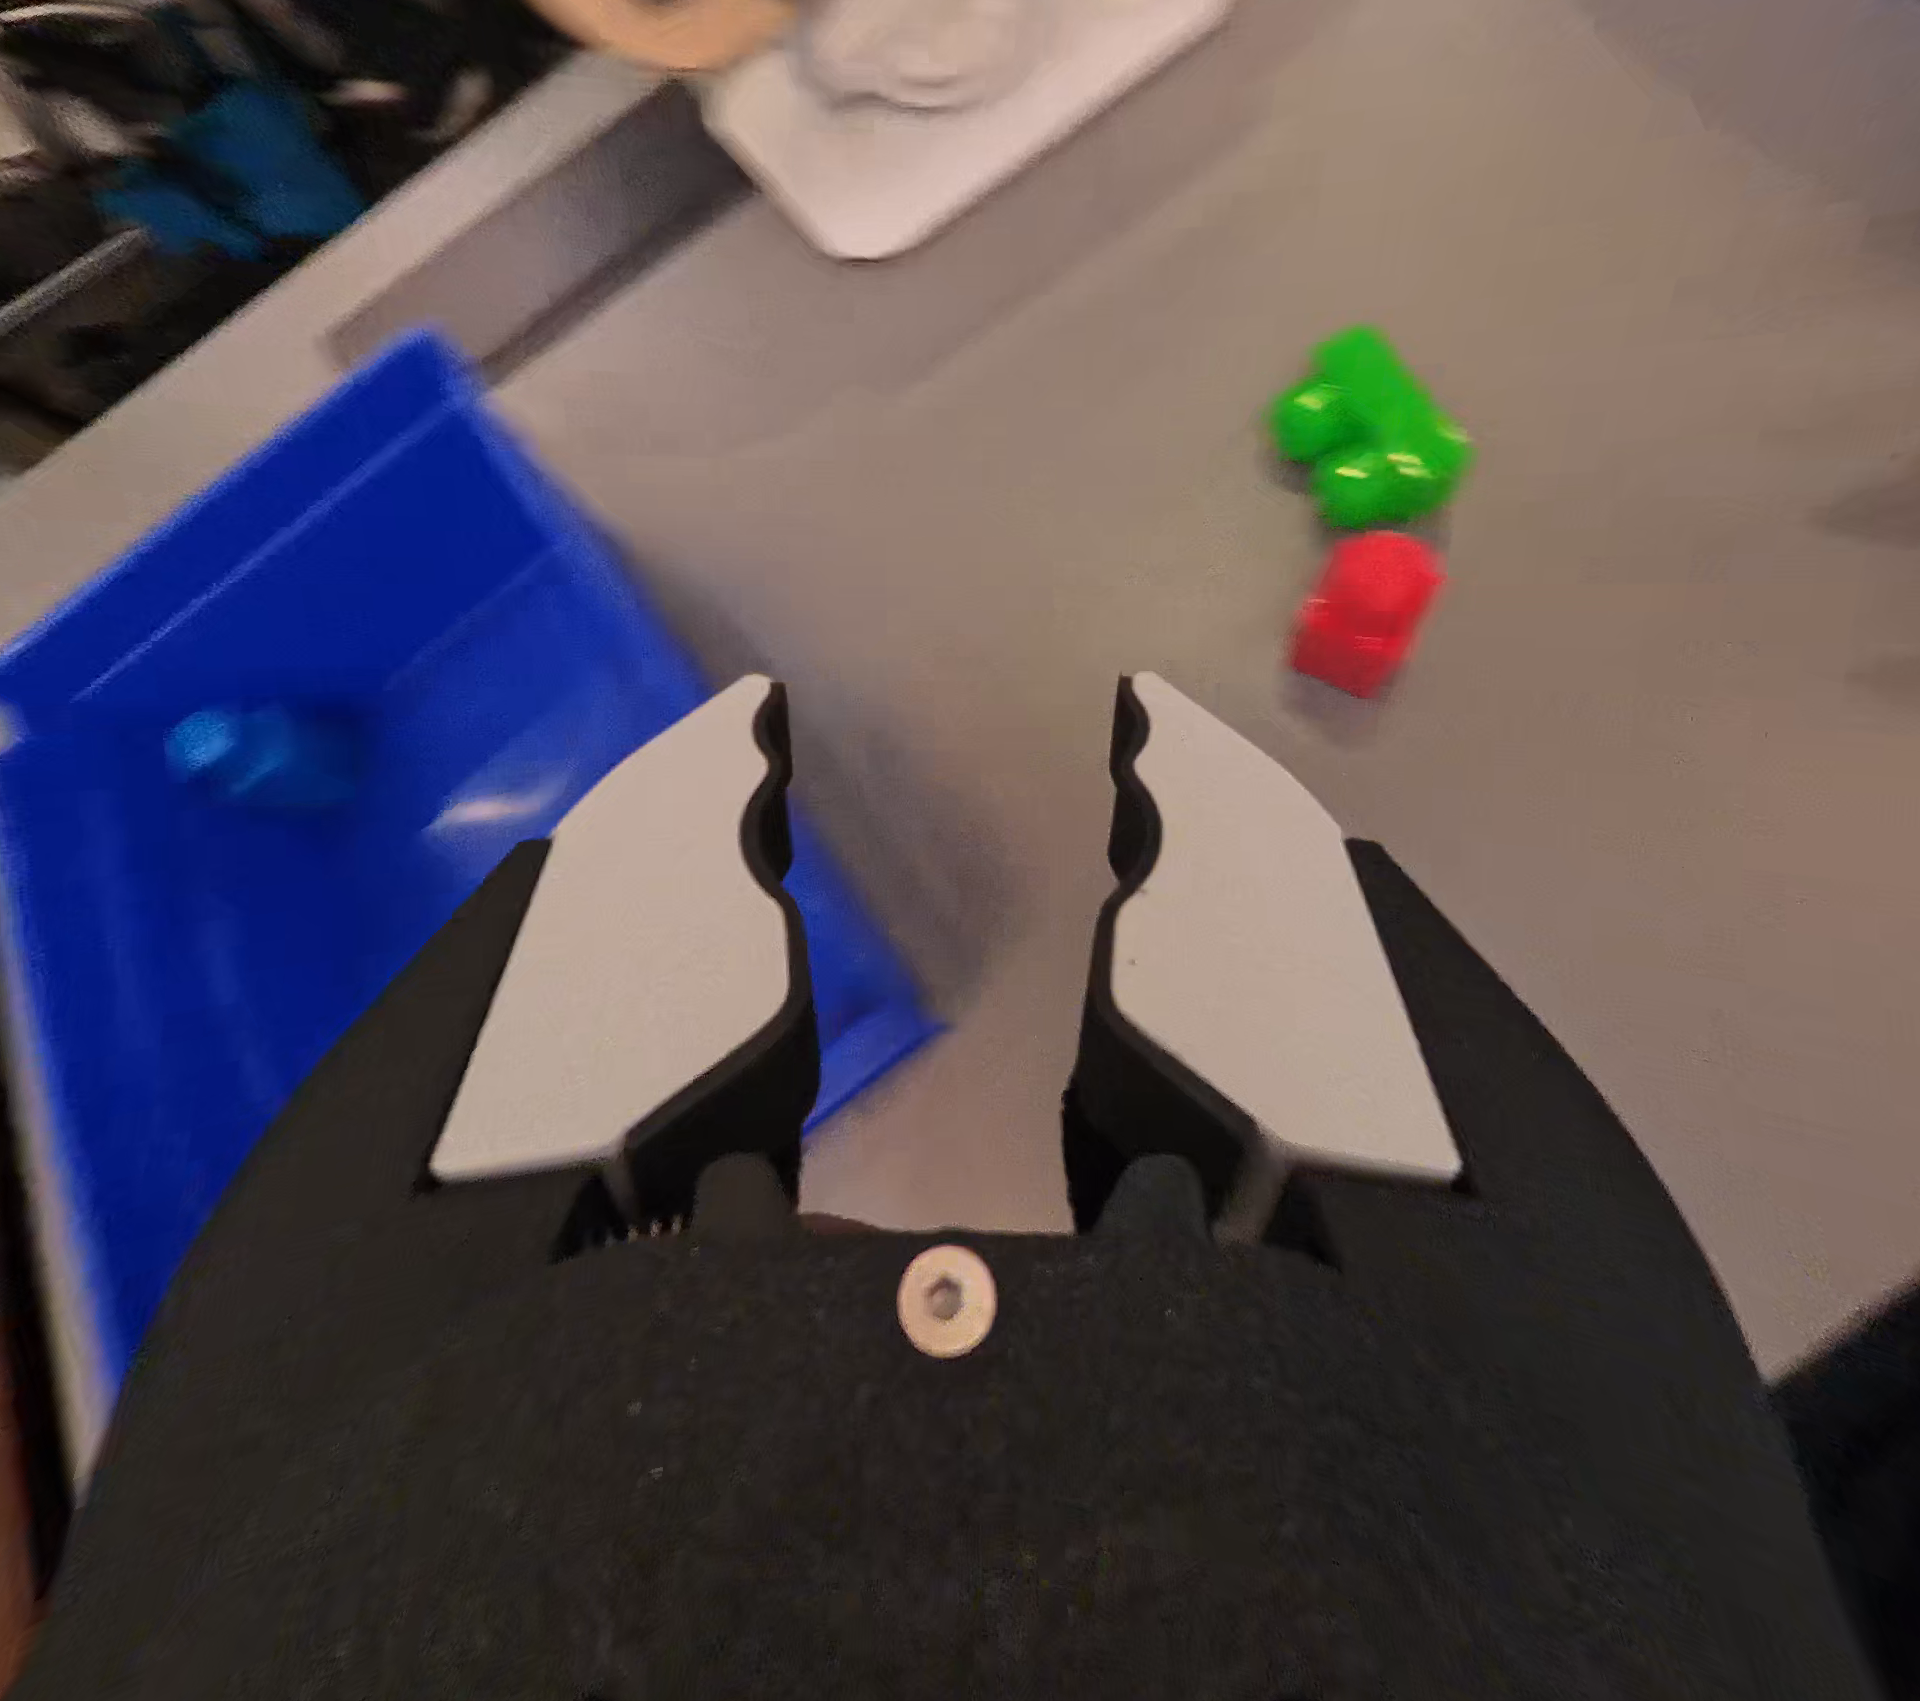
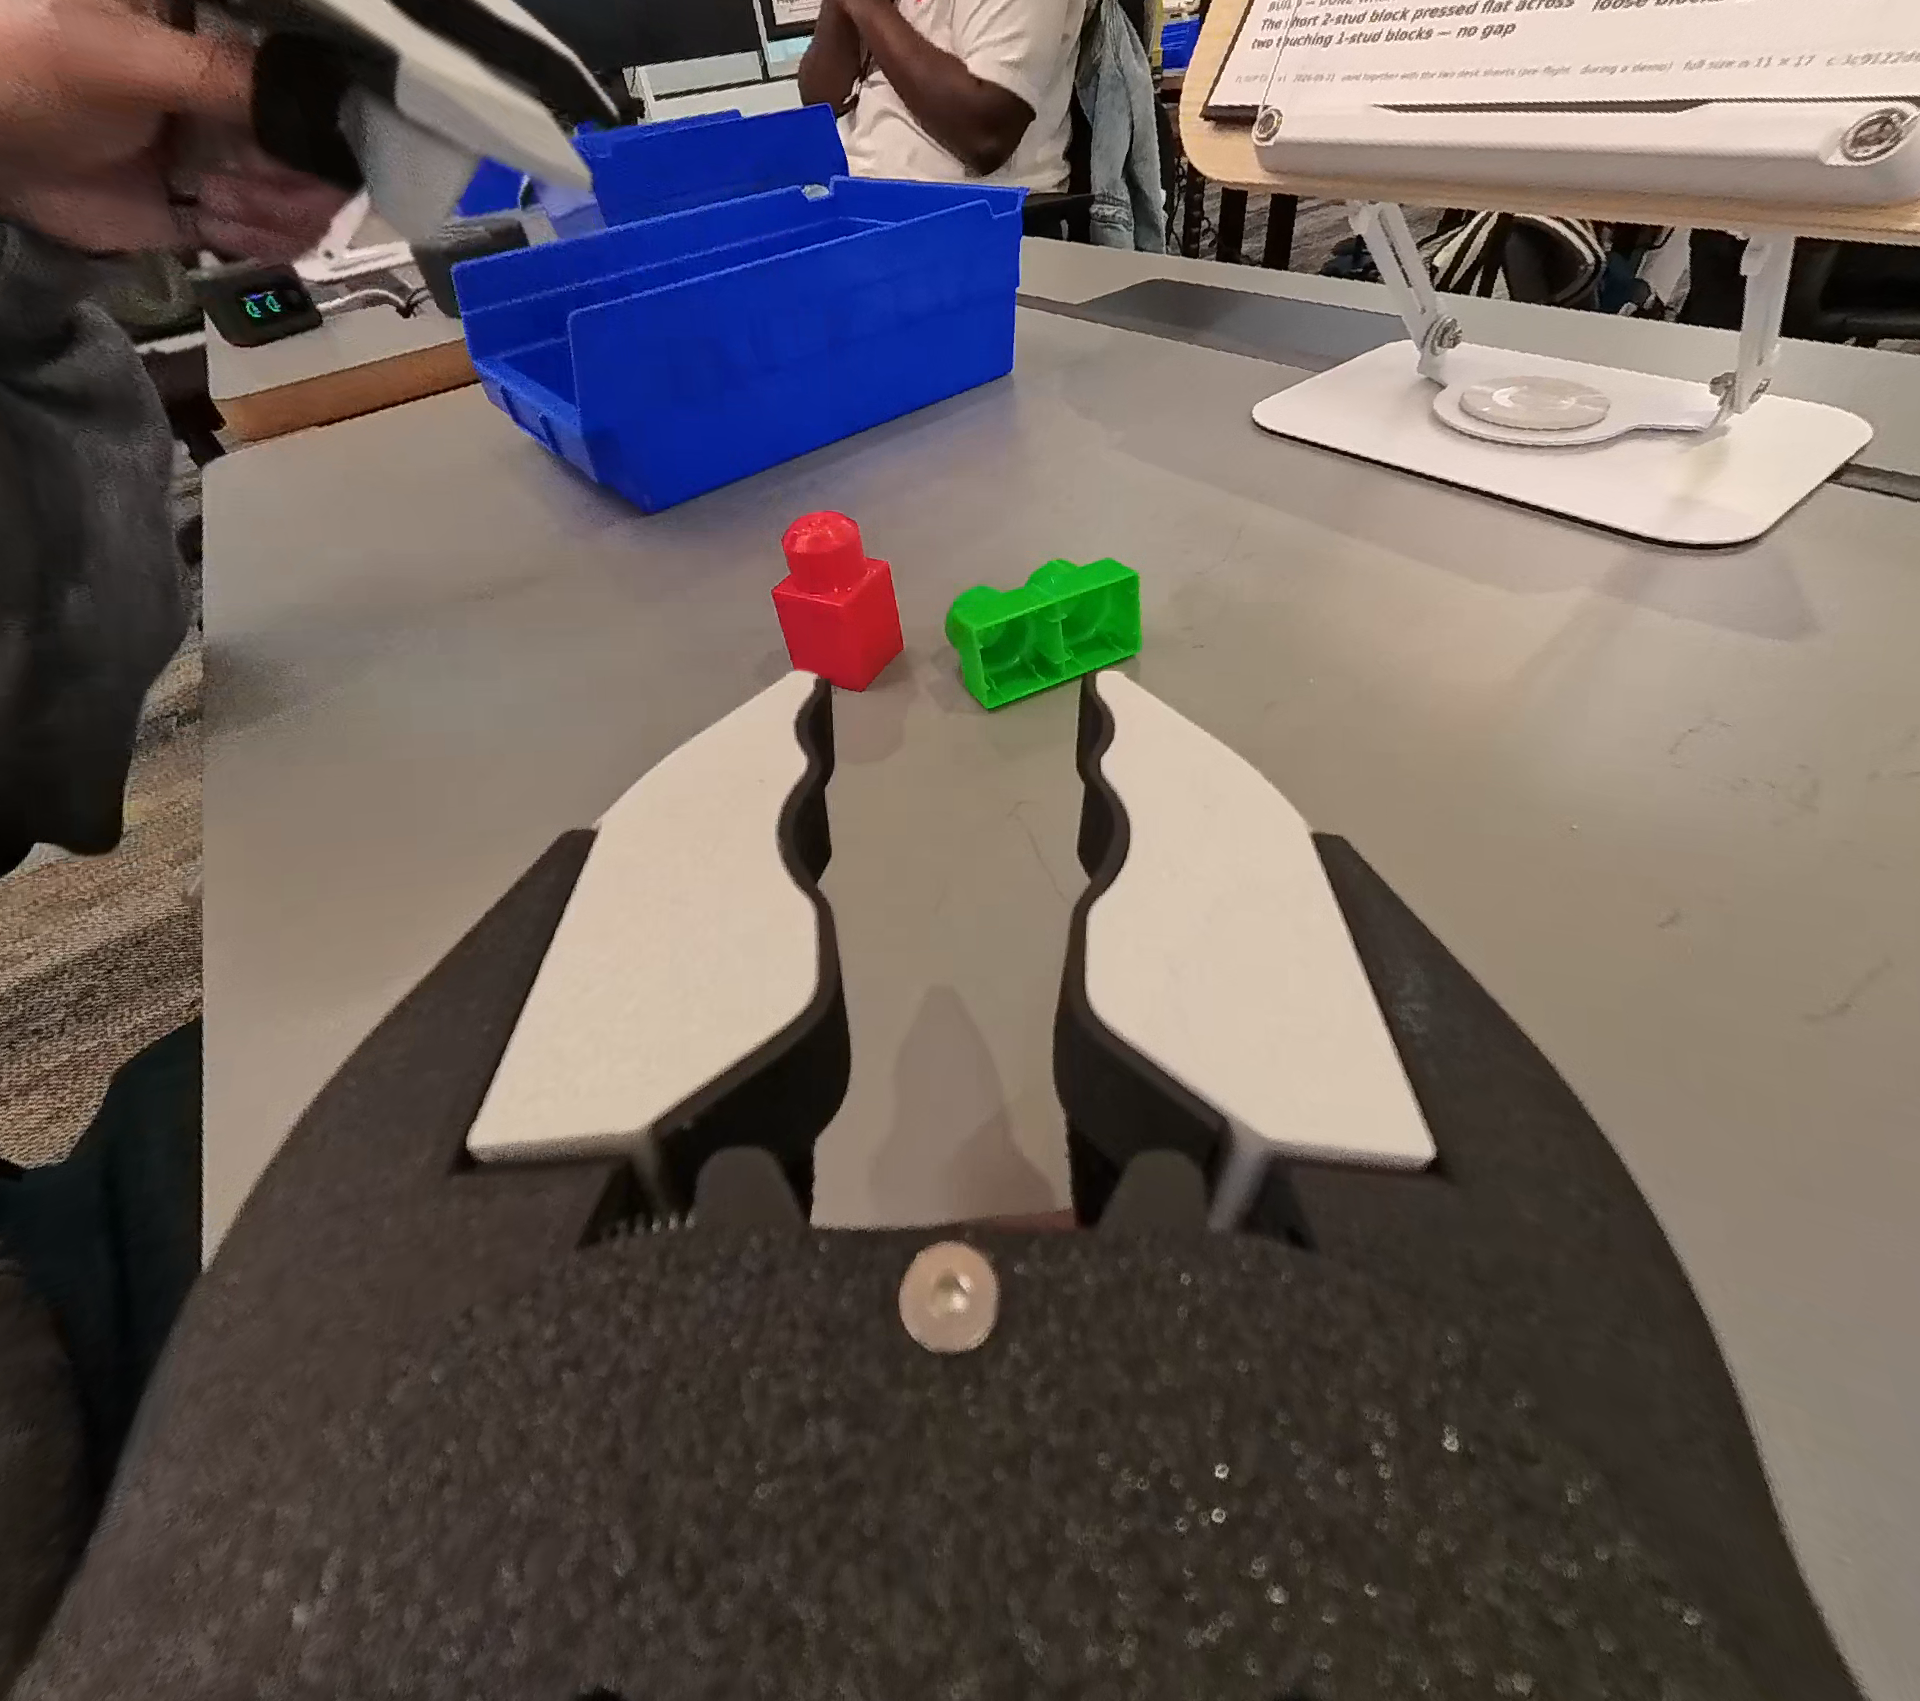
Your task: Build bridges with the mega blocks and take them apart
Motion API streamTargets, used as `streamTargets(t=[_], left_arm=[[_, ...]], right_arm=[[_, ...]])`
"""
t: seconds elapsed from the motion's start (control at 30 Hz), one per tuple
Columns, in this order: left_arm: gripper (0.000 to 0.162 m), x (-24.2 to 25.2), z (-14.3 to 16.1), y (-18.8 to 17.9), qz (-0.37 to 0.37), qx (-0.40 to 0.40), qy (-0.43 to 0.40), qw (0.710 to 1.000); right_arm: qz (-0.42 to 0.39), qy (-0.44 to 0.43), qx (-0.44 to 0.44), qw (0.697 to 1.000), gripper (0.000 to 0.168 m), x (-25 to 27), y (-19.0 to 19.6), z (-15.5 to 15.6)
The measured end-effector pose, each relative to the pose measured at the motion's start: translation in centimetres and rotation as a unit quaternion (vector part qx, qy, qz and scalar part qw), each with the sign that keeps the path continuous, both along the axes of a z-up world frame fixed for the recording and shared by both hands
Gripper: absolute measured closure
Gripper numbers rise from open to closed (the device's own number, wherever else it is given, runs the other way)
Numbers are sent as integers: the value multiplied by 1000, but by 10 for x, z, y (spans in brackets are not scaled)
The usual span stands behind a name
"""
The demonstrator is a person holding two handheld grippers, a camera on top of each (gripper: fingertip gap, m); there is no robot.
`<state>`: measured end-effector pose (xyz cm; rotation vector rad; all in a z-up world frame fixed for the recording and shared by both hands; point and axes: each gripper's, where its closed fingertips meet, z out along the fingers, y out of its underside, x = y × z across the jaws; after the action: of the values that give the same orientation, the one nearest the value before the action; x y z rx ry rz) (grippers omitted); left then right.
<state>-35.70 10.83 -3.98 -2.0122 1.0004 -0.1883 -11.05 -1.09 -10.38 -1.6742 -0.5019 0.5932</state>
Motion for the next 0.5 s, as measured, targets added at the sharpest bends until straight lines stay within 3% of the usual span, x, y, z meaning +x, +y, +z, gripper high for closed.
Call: streamTargets(t=[0.07, 0.2, 0.4, 0.5], left_arm=[[103, -49, 3, 32, 65, 4, 2, 998], [100, -112, -19, 112, 148, 3, 83, 985], [100, -148, -60, 215, 195, -46, 180, 963], [101, -157, -78, 244, 213, -88, 185, 955]], right_arm=[[1, -3, -2, 1000, 123, -1, 0, -1], [4, -10, -13, 1000, 124, -3, 2, -4], [9, -9, -22, 1000, 125, -4, 3, -6], [10, -3, -23, 1000, 125, -3, 3, -5]])
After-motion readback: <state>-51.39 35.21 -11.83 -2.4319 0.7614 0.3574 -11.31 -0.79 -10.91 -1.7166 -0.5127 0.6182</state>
